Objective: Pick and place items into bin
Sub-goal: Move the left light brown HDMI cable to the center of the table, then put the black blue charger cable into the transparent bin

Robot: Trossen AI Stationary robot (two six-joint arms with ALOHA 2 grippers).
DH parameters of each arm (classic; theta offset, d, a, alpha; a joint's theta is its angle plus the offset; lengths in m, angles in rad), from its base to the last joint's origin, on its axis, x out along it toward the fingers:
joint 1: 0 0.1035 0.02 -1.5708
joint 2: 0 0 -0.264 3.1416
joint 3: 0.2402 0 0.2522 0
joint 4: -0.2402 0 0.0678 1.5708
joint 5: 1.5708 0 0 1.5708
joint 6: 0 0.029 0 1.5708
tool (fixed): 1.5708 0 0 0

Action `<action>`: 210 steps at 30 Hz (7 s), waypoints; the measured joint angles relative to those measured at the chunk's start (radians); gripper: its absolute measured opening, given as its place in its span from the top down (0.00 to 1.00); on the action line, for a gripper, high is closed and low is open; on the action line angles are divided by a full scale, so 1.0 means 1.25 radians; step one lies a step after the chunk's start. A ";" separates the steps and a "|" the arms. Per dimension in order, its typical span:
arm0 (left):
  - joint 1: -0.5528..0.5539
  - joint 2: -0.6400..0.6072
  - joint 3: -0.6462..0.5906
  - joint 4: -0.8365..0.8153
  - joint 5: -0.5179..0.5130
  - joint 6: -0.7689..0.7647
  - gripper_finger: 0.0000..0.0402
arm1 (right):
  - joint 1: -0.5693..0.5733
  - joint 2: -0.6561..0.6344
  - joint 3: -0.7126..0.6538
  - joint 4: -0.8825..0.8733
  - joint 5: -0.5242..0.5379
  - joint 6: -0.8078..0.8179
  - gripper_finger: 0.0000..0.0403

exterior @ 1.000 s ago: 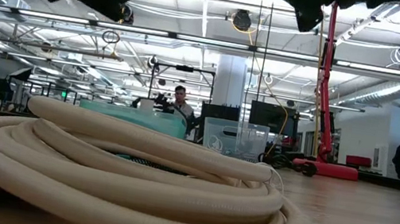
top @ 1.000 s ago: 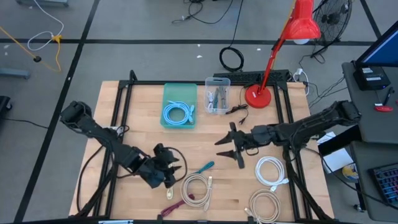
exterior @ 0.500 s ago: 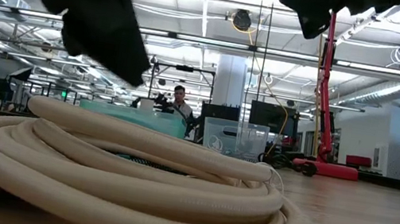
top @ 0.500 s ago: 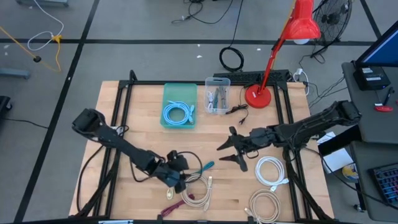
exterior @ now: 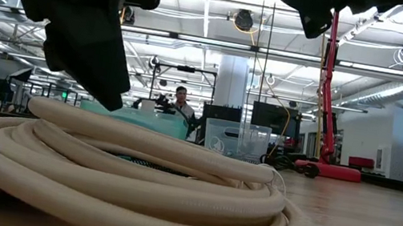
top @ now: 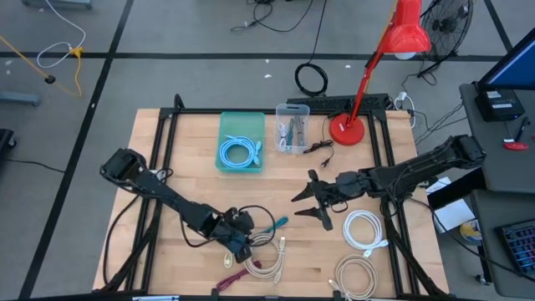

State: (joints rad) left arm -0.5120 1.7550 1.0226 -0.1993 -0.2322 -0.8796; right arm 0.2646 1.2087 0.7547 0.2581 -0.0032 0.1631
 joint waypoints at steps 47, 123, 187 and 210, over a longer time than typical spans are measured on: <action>-0.063 0.110 0.302 -0.288 -0.083 0.240 0.62 | 0.000 0.000 0.001 0.018 0.002 -0.006 0.54; 0.073 0.311 0.347 -0.182 0.085 0.624 0.62 | -0.001 0.000 0.000 0.014 0.002 -0.015 0.54; 0.481 0.189 0.341 -0.167 0.018 0.735 0.93 | -0.013 0.001 -0.022 0.010 0.000 -0.015 0.54; 0.316 0.076 0.343 -0.312 -0.067 0.715 0.64 | -0.013 0.001 -0.022 -0.002 0.000 -0.015 0.54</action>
State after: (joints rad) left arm -0.1165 1.8500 1.4517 -0.5899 -0.3155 0.0138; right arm 0.2489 1.2095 0.7273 0.2558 -0.0029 0.1444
